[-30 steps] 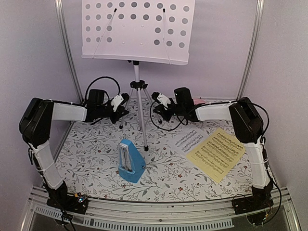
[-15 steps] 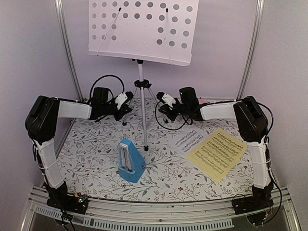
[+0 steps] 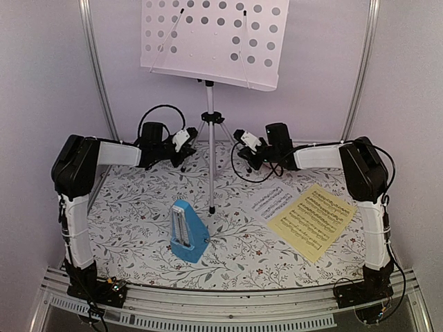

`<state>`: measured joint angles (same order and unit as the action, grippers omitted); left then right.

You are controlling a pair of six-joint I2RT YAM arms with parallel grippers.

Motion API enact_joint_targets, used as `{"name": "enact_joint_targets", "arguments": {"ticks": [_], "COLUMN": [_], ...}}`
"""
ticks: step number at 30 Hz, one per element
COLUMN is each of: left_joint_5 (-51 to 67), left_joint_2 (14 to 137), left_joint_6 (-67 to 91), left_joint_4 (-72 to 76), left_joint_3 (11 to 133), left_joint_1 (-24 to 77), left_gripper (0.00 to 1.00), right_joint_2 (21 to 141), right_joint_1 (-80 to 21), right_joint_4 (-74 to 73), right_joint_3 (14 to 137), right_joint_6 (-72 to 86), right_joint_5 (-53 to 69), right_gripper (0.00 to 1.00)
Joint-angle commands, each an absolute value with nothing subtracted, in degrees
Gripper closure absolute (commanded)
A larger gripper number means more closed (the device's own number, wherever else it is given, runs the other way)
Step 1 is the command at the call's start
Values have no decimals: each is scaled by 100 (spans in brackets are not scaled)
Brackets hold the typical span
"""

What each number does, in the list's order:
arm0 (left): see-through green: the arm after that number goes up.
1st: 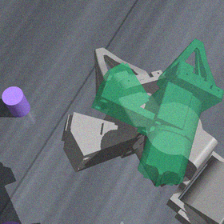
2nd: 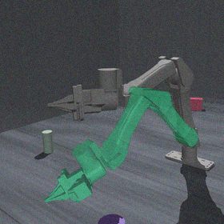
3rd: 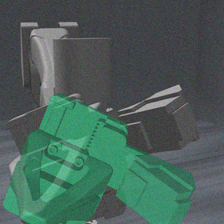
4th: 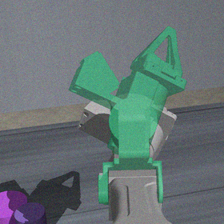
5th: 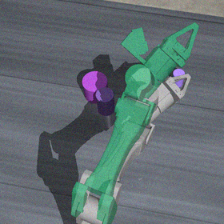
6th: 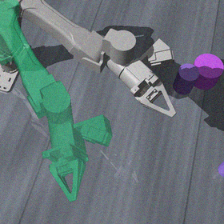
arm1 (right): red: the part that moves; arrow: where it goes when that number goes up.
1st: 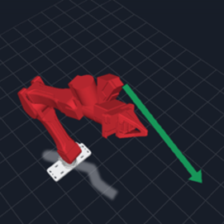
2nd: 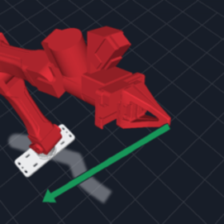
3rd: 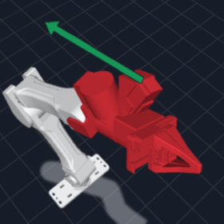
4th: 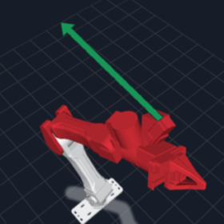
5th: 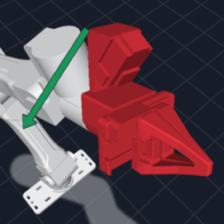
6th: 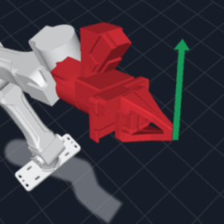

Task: Set up the instrument practice props

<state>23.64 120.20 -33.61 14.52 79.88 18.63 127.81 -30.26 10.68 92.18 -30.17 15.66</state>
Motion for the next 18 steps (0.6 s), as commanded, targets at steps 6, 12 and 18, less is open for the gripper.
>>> {"name": "enact_joint_targets", "arguments": {"ticks": [6, 12, 18], "left_joint_5": [1369, 1331, 1323], "left_joint_2": [12227, 12195, 12320], "left_joint_6": [-3474, -3412, -3383], "left_joint_4": [1672, 1807, 1784], "left_joint_3": [8070, 8012, 8109], "left_joint_1": [1380, 1204, 1162], "left_gripper": [100, 100, 100], "right_joint_2": [12717, 12881, 13163], "right_joint_1": [-2537, -2349, -2350], "right_joint_4": [1075, 1077, 1055], "right_joint_3": [9524, 9809, 10113], "right_joint_6": [-3132, -3197, -3159], "right_joint_5": [890, 987, 1041], "right_gripper": [100, 100, 100]}}
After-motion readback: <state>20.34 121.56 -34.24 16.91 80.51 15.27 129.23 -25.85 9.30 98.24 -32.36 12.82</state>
